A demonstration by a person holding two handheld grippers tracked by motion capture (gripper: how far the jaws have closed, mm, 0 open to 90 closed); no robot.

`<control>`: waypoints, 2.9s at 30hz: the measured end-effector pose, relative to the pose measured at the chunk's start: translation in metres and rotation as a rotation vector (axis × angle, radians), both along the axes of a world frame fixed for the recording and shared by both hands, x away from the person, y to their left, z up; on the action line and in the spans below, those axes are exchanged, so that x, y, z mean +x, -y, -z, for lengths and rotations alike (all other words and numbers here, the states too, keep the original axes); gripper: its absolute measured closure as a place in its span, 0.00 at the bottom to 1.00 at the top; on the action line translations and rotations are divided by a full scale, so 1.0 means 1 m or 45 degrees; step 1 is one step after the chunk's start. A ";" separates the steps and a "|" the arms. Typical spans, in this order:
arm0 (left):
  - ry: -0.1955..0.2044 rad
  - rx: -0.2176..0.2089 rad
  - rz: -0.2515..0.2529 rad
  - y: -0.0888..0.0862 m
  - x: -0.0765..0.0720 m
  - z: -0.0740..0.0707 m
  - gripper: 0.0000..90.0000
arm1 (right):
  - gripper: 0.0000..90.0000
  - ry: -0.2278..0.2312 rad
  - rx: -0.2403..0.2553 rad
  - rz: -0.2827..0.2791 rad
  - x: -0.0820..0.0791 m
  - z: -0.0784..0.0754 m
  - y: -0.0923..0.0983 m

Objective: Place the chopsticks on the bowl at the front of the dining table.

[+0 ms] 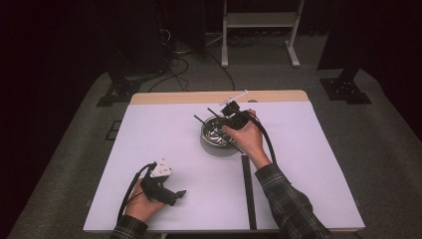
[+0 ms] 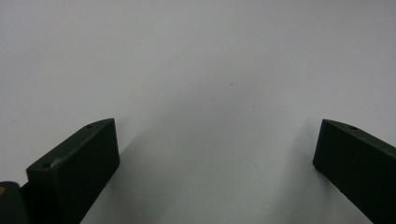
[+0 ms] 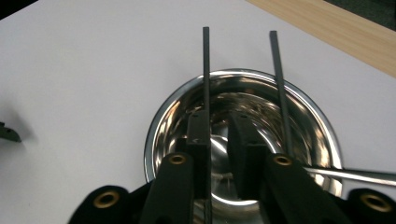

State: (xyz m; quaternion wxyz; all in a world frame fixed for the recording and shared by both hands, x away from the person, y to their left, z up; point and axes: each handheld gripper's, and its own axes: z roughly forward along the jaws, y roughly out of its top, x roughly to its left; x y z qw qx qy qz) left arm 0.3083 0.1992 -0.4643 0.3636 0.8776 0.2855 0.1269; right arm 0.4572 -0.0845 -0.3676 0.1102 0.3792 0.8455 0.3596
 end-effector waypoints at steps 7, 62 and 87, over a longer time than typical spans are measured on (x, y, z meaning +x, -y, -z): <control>-0.001 0.000 0.000 0.000 0.000 0.000 0.00 | 1.00 0.013 -0.005 0.032 -0.010 -0.006 0.032; 0.000 0.001 0.002 0.000 0.000 0.000 0.00 | 1.00 -0.029 -0.051 -0.012 -0.054 0.042 0.092; 0.002 0.003 0.003 0.000 0.000 0.000 0.00 | 1.00 -0.023 -0.081 -0.136 -0.069 0.039 0.063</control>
